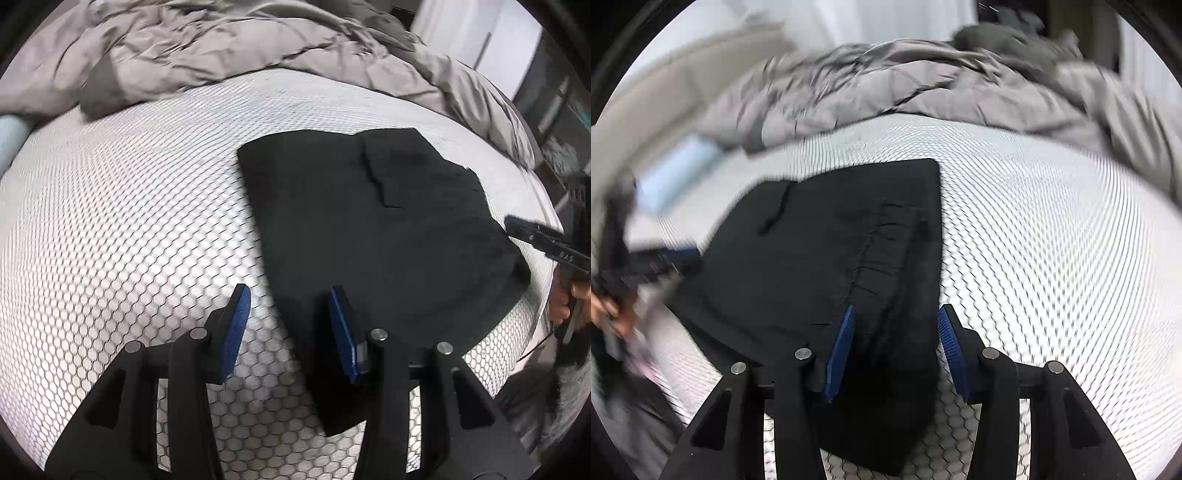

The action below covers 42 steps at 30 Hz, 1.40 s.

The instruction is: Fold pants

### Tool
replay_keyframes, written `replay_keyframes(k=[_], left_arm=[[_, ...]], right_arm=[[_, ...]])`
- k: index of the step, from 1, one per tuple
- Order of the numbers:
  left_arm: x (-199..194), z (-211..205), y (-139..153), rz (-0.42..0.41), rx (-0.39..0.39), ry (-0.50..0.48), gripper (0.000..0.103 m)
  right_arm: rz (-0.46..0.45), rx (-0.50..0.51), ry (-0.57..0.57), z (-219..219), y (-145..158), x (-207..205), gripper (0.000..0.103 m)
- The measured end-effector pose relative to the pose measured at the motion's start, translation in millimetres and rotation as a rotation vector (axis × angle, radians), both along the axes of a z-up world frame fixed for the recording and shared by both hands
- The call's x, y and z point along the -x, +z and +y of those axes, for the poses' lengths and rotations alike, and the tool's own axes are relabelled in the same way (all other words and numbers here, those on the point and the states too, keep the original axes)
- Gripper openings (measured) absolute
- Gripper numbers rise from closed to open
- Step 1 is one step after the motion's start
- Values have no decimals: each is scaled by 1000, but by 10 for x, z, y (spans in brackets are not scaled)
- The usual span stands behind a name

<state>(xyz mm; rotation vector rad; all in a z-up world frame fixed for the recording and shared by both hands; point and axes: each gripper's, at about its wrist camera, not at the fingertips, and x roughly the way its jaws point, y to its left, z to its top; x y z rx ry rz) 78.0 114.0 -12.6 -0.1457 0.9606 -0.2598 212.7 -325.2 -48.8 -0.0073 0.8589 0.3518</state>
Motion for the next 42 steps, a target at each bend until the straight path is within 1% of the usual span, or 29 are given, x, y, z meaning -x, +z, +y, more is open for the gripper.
replay_keyframes(k=[4,6,7,8,10,12,13,14,15,16,17,18,19,21,23,24,25,26,28,30,31,32,33,34,35,36,39,40,42], left_arm=[[-58,121,-81,35,102,21,40],[-94,132,-149,71,158,20,41],[-115,125,-179,77,173,20,45],[-123,134,-205,84,194,21,46],[-191,128,-272,89,225,27,46],[-199,115,-266,67,235,46,44],[-215,82,-245,50,224,51,39],[-232,40,-211,31,203,50,35],[-247,-13,-151,3,173,45,34],[-279,-52,-100,-16,149,40,33],[-326,-80,-62,-29,134,40,33],[-378,-100,-27,-35,125,46,33],[-453,-110,-4,-39,121,55,33],[-644,-133,-15,-24,122,78,33],[-839,-161,-62,-4,121,96,34],[-947,-197,-84,2,118,101,35],[-956,-201,-89,6,118,106,36],[-925,-196,-82,6,115,110,36],[-928,-262,-63,3,86,114,38],[-804,-268,-21,0,52,111,38],[-706,-271,-6,-8,48,101,41],[-568,-279,-1,-21,40,85,49],[-461,-292,-12,-33,26,68,52],[-340,-329,-45,-44,-28,36,56],[-300,-353,-66,-45,-65,20,58],[-264,-348,-74,-49,-83,17,58],[-113,-221,-7,-59,-53,83,58],[-42,-194,37,-76,-61,100,58],[92,-179,146,-142,-80,125,59]], right_arm=[[92,-211,-98,-307,-69,-121,48],[140,-300,-93,-338,-129,-183,49],[159,-328,-87,-325,-163,-199,54],[169,-334,-84,-303,-187,-241,65],[192,-322,-66,-246,-261,-330,79],[207,-306,-65,-199,-343,-399,78],[202,-303,-61,-172,-349,-412,72],[188,-313,-47,-127,-334,-407,51],[182,-307,-48,-78,-308,-407,49],[168,-293,-50,-34,-283,-396,43],[127,-279,-42,24,-219,-383,33],[68,-274,-31,77,-126,-381,30],[44,-270,-31,99,-81,-399,29],[-9,-251,-63,173,22,-471,29],[-28,-170,-117,229,7,-567,30],[-15,-125,-144,246,-49,-631,30],[4,-97,-162,253,-97,-688,36],[27,-82,-178,226,-142,-727,46],[57,-111,-199,135,-164,-724,52],[71,-160,-194,33,-89,-602,53],[65,-169,-184,-7,-53,-546,53],[57,-170,-169,-6,-30,-478,56],[51,-157,-149,-2,-31,-410,58],[50,-109,-132,1,-60,-348,60],[51,-31,-129,7,-119,-278,60],[62,19,-135,3,-179,-254,60],[68,39,-173,-83,-141,-126,61],[51,28,-179,-126,-101,-57,61],[10,-3,-182,-192,9,68,61]])
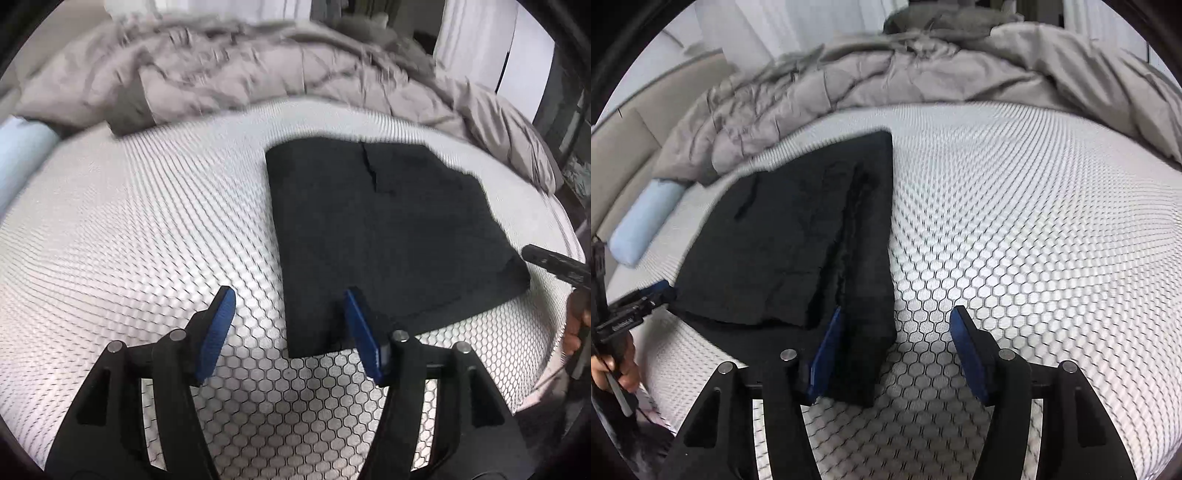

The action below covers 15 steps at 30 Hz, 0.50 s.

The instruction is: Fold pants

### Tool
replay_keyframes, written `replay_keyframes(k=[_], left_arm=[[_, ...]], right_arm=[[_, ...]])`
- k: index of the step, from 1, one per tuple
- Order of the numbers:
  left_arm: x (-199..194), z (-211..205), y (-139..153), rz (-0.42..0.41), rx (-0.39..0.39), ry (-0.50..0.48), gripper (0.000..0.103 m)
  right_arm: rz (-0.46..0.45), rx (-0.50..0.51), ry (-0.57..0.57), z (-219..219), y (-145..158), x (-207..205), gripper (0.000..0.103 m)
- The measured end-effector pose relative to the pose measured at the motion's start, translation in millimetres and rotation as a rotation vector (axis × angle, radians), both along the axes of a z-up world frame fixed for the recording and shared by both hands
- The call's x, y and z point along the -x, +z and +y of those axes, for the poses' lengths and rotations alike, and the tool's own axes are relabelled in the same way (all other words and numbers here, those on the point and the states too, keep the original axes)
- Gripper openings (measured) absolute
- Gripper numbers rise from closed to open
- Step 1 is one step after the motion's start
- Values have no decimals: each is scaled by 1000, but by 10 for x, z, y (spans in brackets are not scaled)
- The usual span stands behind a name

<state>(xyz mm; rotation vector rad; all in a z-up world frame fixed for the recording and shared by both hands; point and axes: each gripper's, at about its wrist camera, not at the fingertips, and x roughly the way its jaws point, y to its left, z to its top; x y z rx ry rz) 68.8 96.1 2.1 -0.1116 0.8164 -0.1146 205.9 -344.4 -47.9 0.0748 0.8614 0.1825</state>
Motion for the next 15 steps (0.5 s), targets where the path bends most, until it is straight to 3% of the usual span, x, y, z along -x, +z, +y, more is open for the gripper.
replay_keyframes(k=[2,4,8,15], left_arm=[[125,-62,92,-39,-17,27,74],[239,-133,168,-83,-16,37,81],[477,-315,328,-177,-3,23,100],[800,-593,359,-284,-37,41,102]], right_arm=[[-63,-34,25,7,144,125,77],[-140,-41,49,41,280,257,87],[-245,-20,78,156,437,452,101],[-351,-46,167,302,480,840,103]])
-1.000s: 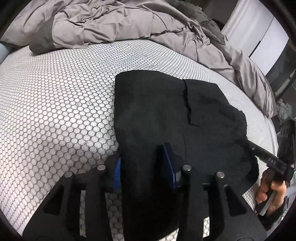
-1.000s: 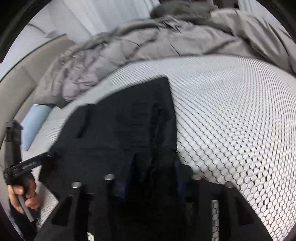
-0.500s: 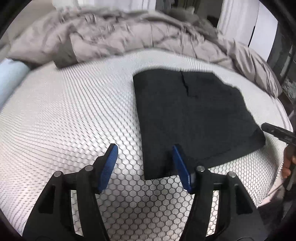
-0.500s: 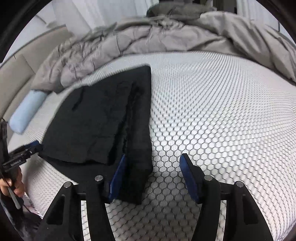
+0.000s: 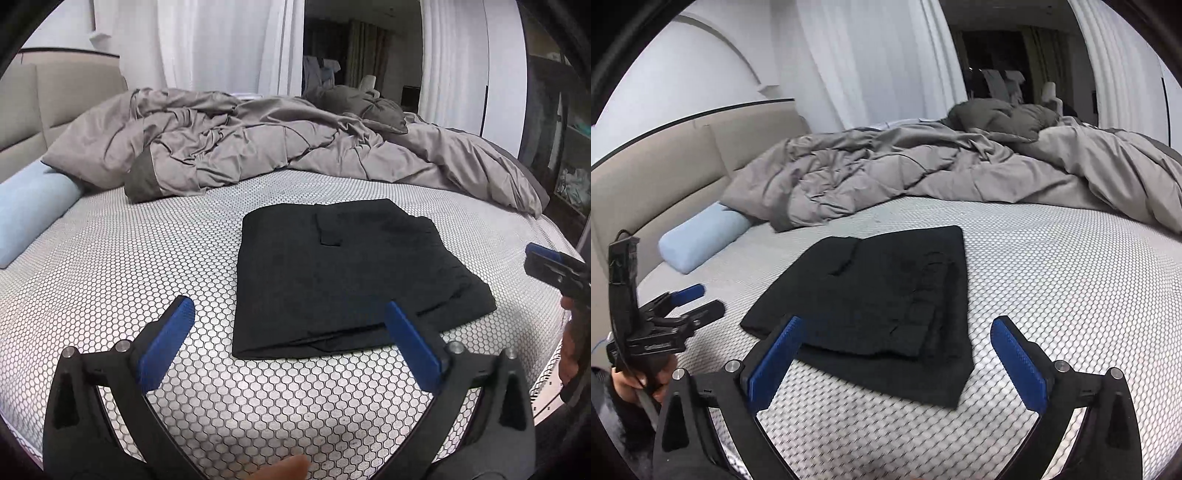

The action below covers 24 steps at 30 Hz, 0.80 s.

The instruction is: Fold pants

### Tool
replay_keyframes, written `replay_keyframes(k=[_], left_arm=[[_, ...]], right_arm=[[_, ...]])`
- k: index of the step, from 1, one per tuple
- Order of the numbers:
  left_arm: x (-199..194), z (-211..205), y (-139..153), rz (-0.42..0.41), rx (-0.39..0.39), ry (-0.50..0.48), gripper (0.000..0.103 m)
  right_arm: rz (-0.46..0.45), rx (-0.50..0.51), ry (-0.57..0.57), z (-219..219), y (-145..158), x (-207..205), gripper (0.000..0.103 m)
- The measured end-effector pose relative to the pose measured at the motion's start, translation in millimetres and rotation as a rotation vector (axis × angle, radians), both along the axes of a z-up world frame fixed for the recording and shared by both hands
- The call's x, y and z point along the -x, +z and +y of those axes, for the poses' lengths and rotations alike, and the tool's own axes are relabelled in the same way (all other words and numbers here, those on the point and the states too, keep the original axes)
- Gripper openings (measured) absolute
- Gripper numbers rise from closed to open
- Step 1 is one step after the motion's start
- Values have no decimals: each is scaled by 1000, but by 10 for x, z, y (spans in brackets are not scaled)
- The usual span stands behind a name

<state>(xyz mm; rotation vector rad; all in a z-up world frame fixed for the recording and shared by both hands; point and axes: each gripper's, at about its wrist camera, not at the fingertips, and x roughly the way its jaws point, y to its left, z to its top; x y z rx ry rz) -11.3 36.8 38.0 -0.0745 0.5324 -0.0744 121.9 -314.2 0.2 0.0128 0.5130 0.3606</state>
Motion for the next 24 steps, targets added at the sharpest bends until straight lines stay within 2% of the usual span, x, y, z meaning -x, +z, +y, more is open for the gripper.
replay_keyframes(k=[4,8,12,24], left_arm=[[19,-123,-55,-7,-56,-14,102],[-57,-100,-85,1,-23,-6,102],[-74,-63,-68,-7,6,-11,102],[-14,-49,-23,-49,-12,3,102]], right_arm=[[-23,36,9,152,-95,77,103],[-49,72,-40,235,-194,44,103],[-34,40,-45,237,-215,-9,103],[-59,9,-61,232,-208,36,103]])
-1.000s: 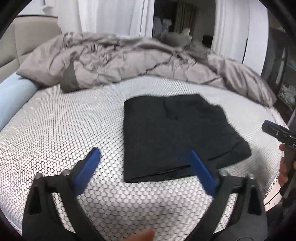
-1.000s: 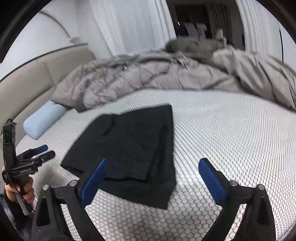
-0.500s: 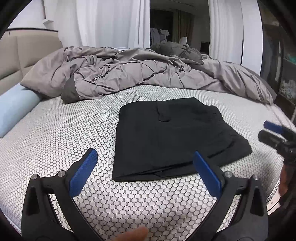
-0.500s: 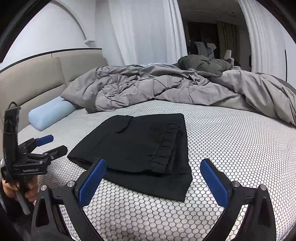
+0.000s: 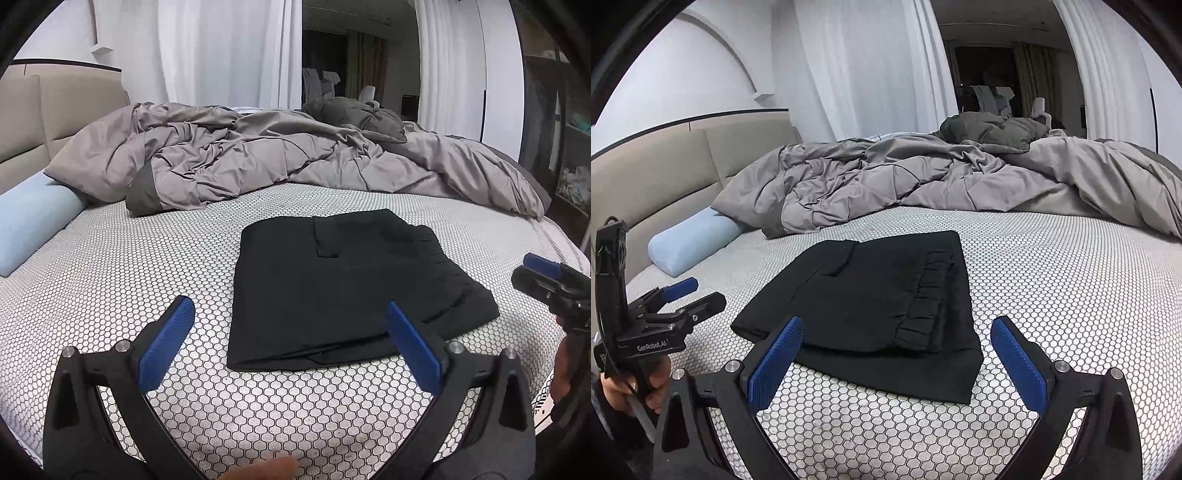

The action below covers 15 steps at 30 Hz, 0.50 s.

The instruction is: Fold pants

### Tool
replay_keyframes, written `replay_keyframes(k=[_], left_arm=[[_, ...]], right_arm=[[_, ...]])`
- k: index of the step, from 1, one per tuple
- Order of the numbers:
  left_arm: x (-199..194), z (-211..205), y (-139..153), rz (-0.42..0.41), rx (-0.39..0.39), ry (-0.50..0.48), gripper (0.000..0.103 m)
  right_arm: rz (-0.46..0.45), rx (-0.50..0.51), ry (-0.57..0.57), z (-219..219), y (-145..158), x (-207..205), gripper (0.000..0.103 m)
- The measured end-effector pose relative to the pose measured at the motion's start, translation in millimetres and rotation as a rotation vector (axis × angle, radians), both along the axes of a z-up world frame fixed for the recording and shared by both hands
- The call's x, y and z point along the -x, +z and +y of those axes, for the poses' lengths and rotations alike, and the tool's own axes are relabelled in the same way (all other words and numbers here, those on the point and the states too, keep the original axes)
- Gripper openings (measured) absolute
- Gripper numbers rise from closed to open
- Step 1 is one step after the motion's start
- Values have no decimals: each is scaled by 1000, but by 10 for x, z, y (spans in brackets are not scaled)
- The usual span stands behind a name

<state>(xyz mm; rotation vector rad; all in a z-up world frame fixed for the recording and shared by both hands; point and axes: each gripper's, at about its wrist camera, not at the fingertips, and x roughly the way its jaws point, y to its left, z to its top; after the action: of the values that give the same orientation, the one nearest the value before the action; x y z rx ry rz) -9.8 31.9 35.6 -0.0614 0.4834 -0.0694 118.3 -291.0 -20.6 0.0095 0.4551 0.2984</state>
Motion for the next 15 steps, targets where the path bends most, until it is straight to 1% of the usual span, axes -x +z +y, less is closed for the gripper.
replay_keyframes(k=[3,15], left_arm=[[1,6,1,1,-1,1,102],[4,13,-15,-3,-9,10,102]], right_arm=[[6,-12,-4,-10,0,-15,103],[4,-4,1,-22,8,-27,103]])
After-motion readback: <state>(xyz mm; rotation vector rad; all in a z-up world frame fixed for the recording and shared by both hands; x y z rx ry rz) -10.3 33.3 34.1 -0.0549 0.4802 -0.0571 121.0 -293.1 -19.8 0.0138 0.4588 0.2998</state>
